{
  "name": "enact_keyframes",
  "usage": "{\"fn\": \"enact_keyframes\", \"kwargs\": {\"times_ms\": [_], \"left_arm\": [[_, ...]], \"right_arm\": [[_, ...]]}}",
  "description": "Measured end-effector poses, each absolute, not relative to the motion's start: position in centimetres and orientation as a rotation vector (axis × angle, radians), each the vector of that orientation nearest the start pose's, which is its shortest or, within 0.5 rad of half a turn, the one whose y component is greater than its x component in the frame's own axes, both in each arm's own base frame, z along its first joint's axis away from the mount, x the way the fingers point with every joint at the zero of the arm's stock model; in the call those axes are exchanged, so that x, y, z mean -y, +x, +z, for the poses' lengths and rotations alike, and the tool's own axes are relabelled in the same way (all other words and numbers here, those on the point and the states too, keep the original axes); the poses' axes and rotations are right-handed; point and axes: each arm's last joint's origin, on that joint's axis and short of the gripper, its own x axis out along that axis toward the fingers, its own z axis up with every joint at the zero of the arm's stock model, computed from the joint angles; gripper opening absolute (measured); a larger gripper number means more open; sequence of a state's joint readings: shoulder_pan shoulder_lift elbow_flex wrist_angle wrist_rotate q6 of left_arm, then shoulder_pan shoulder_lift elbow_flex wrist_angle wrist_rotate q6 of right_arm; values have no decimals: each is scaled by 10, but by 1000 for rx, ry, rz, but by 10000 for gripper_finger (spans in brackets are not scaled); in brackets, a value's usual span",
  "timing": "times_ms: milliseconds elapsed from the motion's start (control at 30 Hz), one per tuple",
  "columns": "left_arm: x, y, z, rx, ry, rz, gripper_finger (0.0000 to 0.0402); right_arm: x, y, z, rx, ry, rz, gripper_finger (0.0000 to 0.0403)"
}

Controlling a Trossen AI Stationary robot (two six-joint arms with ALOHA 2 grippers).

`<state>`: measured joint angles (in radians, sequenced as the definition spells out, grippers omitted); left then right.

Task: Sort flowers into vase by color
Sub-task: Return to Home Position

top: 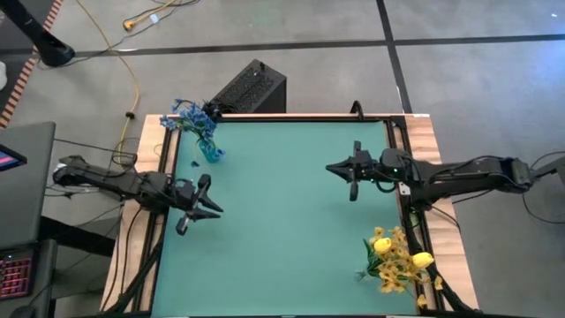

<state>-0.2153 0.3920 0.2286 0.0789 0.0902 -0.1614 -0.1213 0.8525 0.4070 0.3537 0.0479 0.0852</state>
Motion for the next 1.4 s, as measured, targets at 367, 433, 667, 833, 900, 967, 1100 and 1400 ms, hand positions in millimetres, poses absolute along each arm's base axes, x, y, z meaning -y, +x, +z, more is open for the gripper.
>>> {"fn": "enact_keyframes", "kwargs": {"times_ms": [367,433,667,833,900,967,1100,1400], "left_arm": [[22,110,202,-109,-125,-163,26],[20,107,197,-83,-128,-151,15],[18,96,191,-18,-133,-131,2],[16,92,180,7,-145,-93,0],[15,93,179,-5,-144,-83,0],[15,93,179,-6,-141,-80,0],[15,92,179,0,-136,-78,0],[15,92,179,-1,-164,-67,0]], "right_arm": [[21,161,209,-66,135,-173,16],[21,156,207,-58,135,-174,19],[21,143,200,-24,135,-182,20],[25,134,199,-38,158,-221,20],[25,131,200,-32,168,-219,20],[26,131,200,-29,172,-215,20],[26,131,199,-41,181,-216,20],[26,134,199,-31,214,-219,20]]}}
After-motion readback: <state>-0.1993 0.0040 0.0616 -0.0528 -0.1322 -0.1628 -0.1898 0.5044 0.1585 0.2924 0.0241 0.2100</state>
